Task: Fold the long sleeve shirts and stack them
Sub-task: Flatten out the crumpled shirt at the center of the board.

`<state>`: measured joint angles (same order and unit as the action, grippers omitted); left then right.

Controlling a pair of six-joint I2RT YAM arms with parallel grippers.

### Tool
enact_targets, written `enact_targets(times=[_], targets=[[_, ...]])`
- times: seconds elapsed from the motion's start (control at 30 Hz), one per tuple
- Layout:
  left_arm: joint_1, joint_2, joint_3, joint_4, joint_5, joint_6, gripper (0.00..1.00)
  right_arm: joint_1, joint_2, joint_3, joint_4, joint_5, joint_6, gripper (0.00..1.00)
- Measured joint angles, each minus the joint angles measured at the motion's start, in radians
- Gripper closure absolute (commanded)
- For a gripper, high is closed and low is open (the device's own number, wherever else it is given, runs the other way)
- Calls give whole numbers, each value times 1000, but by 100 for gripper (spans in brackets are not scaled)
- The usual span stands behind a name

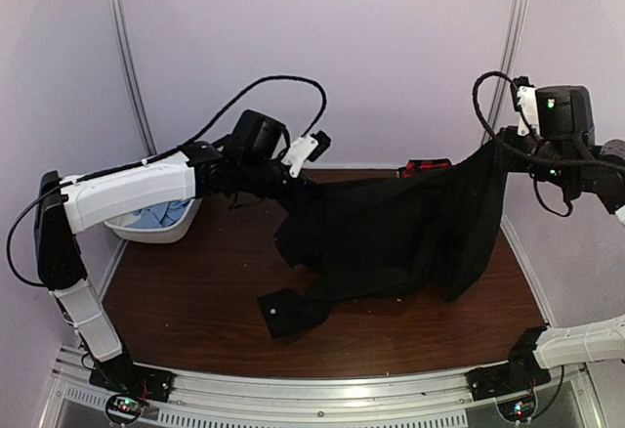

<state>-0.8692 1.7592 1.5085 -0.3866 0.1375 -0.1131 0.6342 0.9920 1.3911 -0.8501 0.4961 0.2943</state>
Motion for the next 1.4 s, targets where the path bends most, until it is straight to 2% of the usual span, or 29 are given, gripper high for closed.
enact_targets(times=[0.23,0.27,0.47,0.6,0.87,1.0,1.17,1.4], targets=[[124,-112,231,-63,-87,0,100,0,74,208,-1,-24,-86,100],[137,-152,313,-64,-134,7,100,0,86,261,6,-25,-109,100],[128,-186,394,-87,-160,33,100,0,94,293,17,-51,-131,100],[129,-206,377,-103,-167,52,100,0,124,306,17,-62,-140,100],[129,-230,216,-129,-159,61,100,-1,151,301,9,-61,-151,100],[129,-229,162,-150,-112,63,100,-4,142,281,0,-61,-153,100],[129,-220,140,-161,-34,68,100,-6,124,249,-31,-64,-151,100],[130,-214,123,-160,7,66,100,-7,101,181,-73,-76,-130,100]])
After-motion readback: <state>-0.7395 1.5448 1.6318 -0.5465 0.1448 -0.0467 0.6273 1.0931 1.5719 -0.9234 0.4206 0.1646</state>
